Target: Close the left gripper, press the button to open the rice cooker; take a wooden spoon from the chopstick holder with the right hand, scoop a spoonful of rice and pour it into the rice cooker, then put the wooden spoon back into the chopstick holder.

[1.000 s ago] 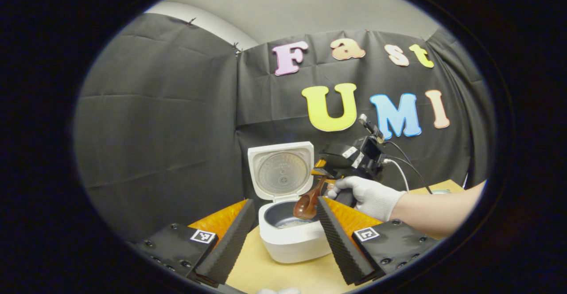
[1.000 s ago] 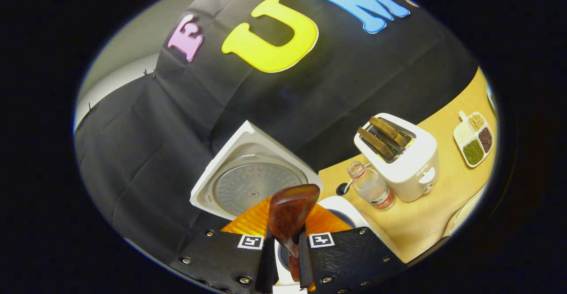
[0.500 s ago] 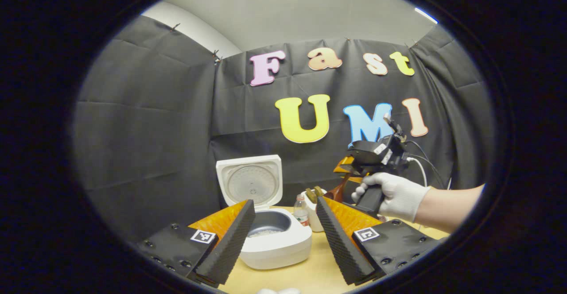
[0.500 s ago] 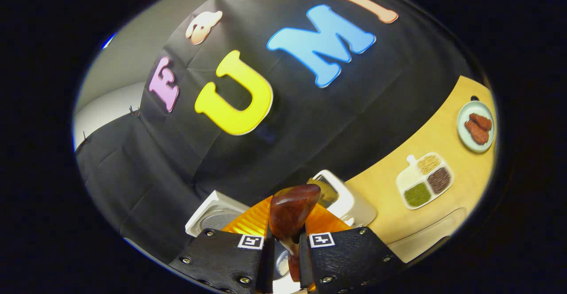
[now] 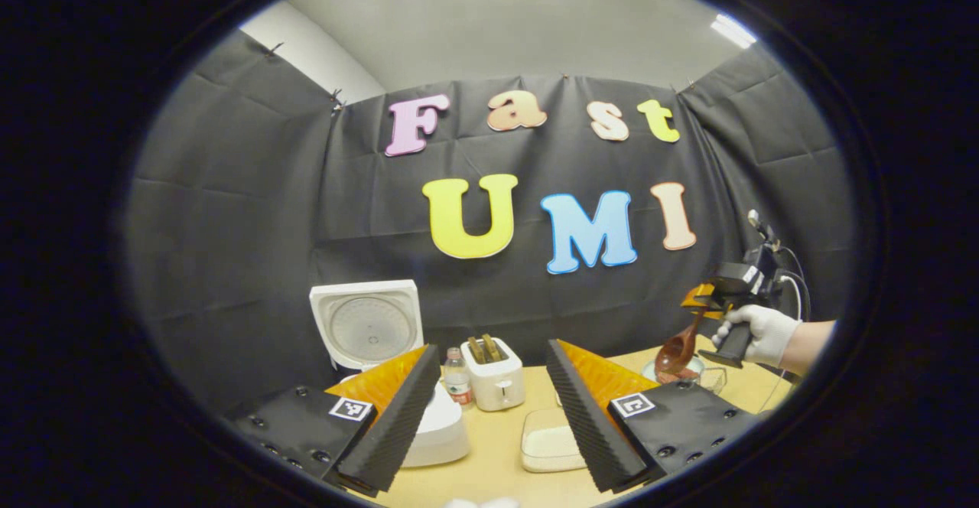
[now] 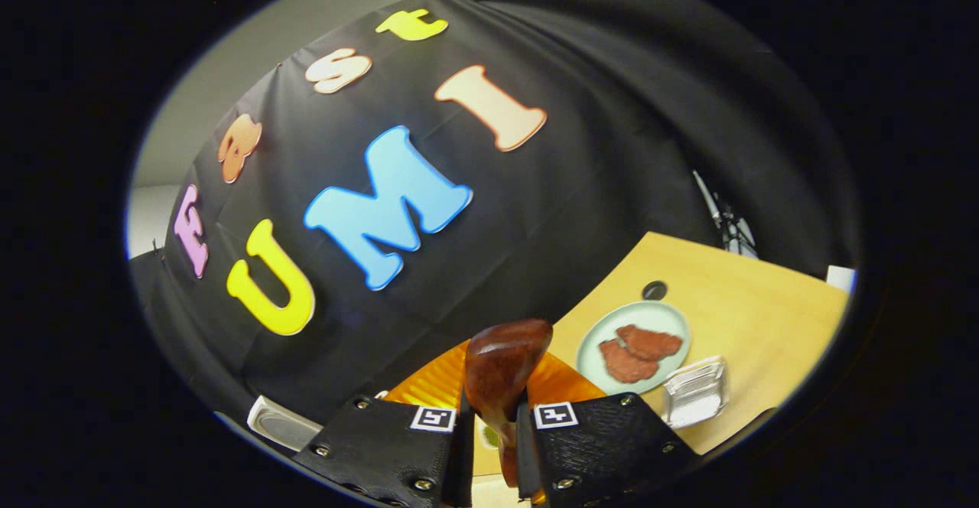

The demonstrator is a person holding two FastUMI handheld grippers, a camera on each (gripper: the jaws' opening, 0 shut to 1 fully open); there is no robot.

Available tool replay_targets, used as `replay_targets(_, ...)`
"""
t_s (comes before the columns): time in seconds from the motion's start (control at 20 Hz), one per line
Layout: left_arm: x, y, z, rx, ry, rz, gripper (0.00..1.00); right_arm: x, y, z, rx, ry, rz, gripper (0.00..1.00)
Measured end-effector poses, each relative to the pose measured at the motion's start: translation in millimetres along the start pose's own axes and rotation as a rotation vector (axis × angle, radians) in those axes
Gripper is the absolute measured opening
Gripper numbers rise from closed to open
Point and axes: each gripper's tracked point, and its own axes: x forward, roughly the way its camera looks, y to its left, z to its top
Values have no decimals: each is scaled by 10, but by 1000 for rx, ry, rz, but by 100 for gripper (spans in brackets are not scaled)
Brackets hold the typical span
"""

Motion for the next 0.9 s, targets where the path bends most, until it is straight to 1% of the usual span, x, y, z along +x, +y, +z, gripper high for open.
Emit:
replay_targets(0.1, 33, -152, 24, 14, 3, 2, 99, 6, -440, 105, -12, -11, -54, 23)
replay_targets(0.25, 75, -377, 54, 20, 15, 4, 99, 45, -891, 174, -12, -14, -99, 23)
replay_targets(0.3, 82, -444, 85, 21, 15, 6, 96, 66, -1012, 168, -11, -12, -108, 23)
replay_targets(0.35, 97, -488, 90, 24, 18, 11, 99, 97, -1093, 145, -11, 4, -113, 23)
replay_targets(0.45, 106, -573, 99, 18, 28, 21, 99, 128, -1225, -21, -22, 22, -125, 23)
replay_targets(0.5, 110, -624, 91, 18, 34, 20, 96, 174, -1264, -48, -30, 25, -129, 23)
replay_targets(0.55, 102, -662, 106, 27, 38, 25, 99, 205, -1300, -95, -33, 34, -129, 23)
replay_targets(0.75, 128, -741, 93, 59, 47, 33, 99, 291, -1513, -314, -15, 68, -157, 23)
replay_targets(0.9, 129, -767, 66, 66, 59, 40, 99, 309, -1653, -533, -55, 100, -185, 23)
